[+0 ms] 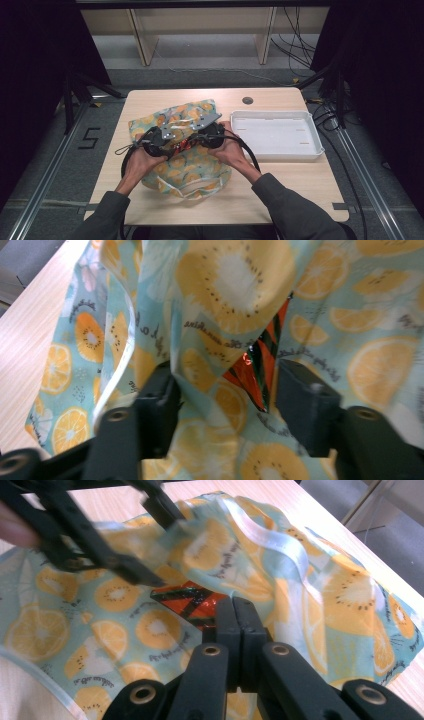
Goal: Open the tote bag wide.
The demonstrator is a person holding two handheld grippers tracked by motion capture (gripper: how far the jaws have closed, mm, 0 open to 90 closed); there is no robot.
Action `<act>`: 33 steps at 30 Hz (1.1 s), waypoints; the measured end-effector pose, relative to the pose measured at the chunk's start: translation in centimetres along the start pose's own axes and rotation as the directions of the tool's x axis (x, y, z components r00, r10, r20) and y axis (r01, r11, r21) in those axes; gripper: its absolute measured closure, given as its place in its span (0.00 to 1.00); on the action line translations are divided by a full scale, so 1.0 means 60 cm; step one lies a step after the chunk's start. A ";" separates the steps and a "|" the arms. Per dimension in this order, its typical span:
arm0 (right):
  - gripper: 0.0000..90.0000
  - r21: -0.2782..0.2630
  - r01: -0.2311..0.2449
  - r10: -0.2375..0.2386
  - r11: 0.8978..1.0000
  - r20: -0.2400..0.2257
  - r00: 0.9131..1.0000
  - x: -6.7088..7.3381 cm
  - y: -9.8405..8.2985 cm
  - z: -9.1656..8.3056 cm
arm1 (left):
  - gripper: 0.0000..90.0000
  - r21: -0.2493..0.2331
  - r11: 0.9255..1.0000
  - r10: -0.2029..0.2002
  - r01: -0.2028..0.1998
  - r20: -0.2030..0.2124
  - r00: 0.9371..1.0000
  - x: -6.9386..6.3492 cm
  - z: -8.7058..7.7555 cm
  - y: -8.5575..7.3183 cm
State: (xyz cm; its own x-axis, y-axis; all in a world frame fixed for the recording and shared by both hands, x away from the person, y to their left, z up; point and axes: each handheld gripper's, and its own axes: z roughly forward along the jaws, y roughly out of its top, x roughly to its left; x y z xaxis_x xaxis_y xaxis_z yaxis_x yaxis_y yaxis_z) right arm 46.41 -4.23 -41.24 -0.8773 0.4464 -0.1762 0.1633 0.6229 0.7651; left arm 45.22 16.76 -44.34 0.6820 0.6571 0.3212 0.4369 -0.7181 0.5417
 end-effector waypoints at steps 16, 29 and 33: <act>1.00 -0.029 -0.015 0.012 0.999 -0.073 0.997 0.014 0.009 -0.036 | 1.00 -0.042 0.998 0.057 -0.053 0.096 0.994 0.001 -0.052 -0.019; 1.00 -0.081 -0.065 0.056 0.995 -0.112 0.992 0.002 0.016 -0.096 | 1.00 -0.129 0.990 0.076 -0.061 0.121 0.990 0.022 -0.131 0.008; 1.00 -0.052 -0.080 0.078 0.995 -0.043 0.996 -0.024 0.007 -0.069 | 1.00 -0.110 0.994 0.028 -0.016 0.112 0.993 0.048 -0.094 0.019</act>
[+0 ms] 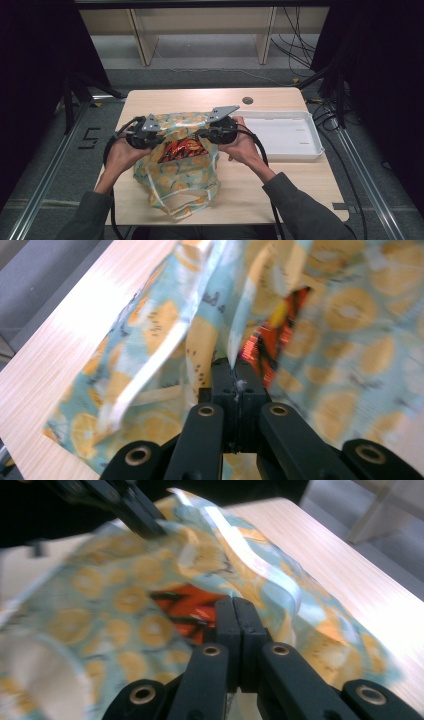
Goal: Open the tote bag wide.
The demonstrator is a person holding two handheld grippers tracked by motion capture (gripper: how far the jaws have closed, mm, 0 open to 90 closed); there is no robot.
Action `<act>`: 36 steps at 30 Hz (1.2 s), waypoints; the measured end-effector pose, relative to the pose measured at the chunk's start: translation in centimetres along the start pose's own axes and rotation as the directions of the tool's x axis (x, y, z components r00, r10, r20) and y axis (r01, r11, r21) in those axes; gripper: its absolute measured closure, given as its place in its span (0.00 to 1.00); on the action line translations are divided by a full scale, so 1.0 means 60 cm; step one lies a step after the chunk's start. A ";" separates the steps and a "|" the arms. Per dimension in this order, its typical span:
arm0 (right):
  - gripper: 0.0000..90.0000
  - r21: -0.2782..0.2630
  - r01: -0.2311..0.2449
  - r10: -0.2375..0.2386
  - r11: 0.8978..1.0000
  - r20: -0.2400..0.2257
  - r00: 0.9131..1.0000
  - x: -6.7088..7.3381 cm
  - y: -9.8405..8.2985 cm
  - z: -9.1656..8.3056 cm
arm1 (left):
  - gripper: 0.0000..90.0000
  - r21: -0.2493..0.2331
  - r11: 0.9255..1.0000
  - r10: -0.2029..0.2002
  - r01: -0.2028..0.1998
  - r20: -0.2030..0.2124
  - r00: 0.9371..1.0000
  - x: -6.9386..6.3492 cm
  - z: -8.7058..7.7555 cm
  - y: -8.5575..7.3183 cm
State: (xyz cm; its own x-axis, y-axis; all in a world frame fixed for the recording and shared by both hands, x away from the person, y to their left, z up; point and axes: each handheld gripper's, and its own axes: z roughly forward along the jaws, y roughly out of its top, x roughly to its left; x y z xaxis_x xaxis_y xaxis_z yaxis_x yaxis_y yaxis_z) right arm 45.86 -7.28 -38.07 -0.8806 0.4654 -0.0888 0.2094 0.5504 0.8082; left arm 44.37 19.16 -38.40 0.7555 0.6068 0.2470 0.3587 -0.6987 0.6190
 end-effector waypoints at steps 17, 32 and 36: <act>1.00 0.225 -0.031 -0.003 0.974 0.149 0.989 -0.054 -0.072 0.115 | 0.94 0.066 0.995 -0.070 0.071 -0.006 0.997 0.042 0.102 -0.028; 1.00 0.097 0.008 -0.003 0.995 -0.053 0.999 -0.014 -0.008 0.026 | 1.00 0.064 0.996 -0.061 0.062 -0.019 0.998 0.047 0.090 -0.029; 1.00 0.233 0.104 -0.071 0.967 -0.142 0.987 0.025 -0.021 0.052 | 1.00 0.057 0.995 -0.076 0.077 -0.028 0.997 0.049 0.090 -0.031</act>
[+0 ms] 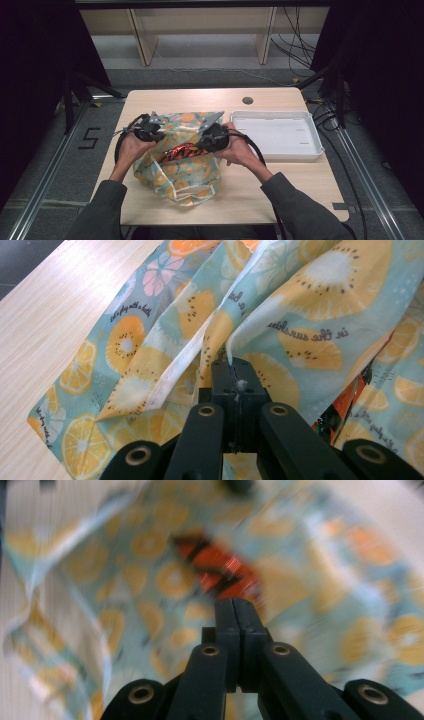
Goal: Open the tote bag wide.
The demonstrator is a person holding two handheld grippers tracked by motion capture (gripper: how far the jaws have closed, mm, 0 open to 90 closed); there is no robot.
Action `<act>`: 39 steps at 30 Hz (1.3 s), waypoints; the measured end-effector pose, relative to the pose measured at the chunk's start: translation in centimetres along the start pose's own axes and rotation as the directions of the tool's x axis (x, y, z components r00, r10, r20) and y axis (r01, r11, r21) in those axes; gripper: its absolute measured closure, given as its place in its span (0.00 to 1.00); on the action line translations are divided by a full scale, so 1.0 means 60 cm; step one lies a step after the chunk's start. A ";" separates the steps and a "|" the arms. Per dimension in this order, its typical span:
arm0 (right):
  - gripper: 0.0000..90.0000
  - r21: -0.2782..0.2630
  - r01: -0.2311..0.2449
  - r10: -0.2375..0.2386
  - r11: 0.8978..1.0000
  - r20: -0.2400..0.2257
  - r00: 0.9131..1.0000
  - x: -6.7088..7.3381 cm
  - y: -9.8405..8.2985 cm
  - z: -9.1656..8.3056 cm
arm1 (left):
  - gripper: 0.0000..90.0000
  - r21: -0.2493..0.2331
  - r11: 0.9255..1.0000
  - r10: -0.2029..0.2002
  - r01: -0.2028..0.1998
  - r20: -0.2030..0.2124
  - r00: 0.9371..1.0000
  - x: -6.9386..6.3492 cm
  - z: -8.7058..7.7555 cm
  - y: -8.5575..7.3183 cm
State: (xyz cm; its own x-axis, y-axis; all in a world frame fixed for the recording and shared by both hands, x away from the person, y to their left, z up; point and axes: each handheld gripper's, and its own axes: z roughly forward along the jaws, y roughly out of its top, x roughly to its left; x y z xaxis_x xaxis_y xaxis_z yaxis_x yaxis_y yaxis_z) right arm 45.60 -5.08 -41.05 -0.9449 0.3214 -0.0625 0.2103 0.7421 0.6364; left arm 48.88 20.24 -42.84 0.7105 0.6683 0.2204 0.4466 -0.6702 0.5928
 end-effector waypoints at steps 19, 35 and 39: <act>1.00 0.158 -0.053 0.023 0.986 0.187 0.982 -0.045 -0.049 0.069 | 0.99 0.017 0.999 -0.039 0.039 -0.015 0.999 0.013 0.007 -0.020; 0.85 0.138 -0.052 0.040 0.989 0.089 0.995 -0.041 -0.051 0.089 | 0.99 0.015 0.999 -0.050 0.050 0.001 0.999 0.013 0.005 -0.022; 0.98 0.139 -0.024 0.010 0.990 0.097 0.995 -0.042 -0.050 0.087 | 0.99 0.019 0.999 -0.046 0.046 0.002 0.999 0.012 0.005 -0.022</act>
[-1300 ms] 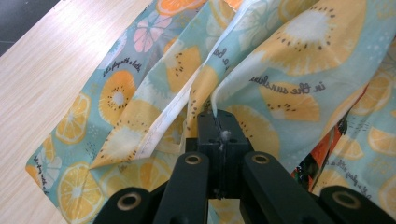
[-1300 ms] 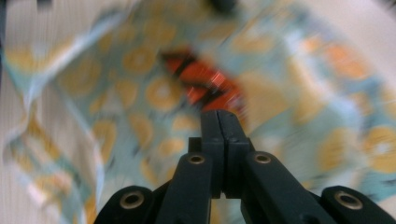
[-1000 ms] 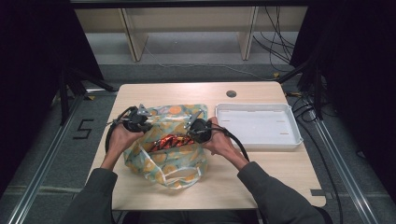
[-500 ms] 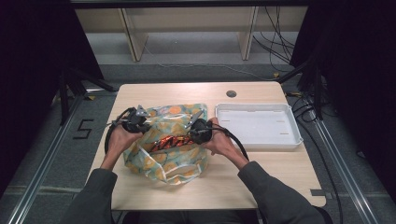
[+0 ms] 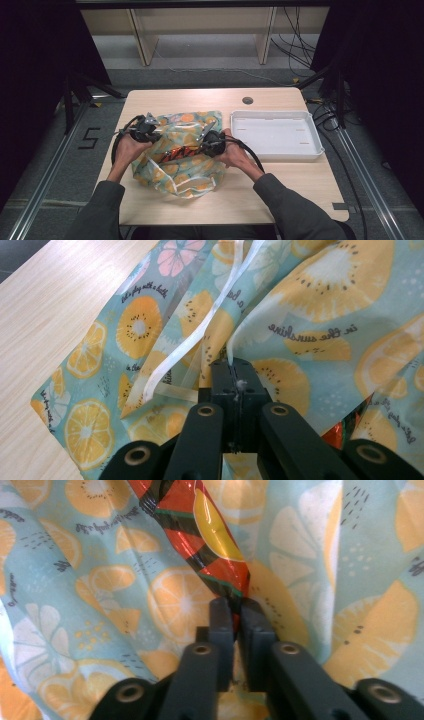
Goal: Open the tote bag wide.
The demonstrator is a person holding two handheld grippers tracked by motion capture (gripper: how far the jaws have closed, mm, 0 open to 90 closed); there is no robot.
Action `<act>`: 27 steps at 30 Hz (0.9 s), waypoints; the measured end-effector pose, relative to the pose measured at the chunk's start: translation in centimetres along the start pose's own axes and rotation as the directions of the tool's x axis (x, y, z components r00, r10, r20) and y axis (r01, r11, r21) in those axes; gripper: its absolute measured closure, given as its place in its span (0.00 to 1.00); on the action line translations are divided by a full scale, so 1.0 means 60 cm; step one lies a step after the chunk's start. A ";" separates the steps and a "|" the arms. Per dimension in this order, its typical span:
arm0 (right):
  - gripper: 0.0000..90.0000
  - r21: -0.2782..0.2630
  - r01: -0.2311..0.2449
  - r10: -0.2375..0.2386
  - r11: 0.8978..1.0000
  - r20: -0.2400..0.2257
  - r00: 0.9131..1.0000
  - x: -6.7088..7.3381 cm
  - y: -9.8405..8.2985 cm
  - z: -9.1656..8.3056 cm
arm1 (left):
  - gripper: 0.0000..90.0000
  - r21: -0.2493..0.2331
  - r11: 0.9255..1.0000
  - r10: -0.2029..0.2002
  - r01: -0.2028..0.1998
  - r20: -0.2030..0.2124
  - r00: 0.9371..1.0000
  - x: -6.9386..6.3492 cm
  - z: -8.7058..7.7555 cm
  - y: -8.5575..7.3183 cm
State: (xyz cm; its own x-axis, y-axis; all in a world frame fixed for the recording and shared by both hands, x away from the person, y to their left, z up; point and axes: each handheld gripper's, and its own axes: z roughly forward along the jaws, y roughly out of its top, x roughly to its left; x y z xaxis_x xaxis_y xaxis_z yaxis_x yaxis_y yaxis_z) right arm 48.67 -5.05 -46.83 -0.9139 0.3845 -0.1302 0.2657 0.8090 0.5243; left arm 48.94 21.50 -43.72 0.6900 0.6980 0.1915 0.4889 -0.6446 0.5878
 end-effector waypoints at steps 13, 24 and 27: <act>1.00 -0.029 0.070 -0.072 0.997 -0.093 0.993 0.034 0.010 -0.066 | 0.99 -0.004 1.000 -0.021 0.021 -0.005 1.000 0.010 -0.003 -0.006; 1.00 -0.085 -0.013 0.000 0.996 -0.152 0.988 0.031 -0.002 -0.099 | 0.59 -0.074 0.995 -0.068 0.066 -0.023 0.997 -0.017 -0.060 -0.005; 1.00 -0.092 -0.020 0.005 0.996 -0.159 0.987 0.031 -0.002 -0.106 | 0.49 -0.119 0.989 -0.090 0.087 -0.019 0.996 -0.034 -0.103 -0.007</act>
State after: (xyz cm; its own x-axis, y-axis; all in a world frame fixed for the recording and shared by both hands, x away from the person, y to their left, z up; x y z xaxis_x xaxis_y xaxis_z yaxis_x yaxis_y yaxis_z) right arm 44.97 -7.28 -41.77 -0.9496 0.3133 0.0081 0.2548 0.7567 0.6021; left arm 44.02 22.29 -39.50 0.6332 0.7588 0.1527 0.4799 -0.5397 0.6917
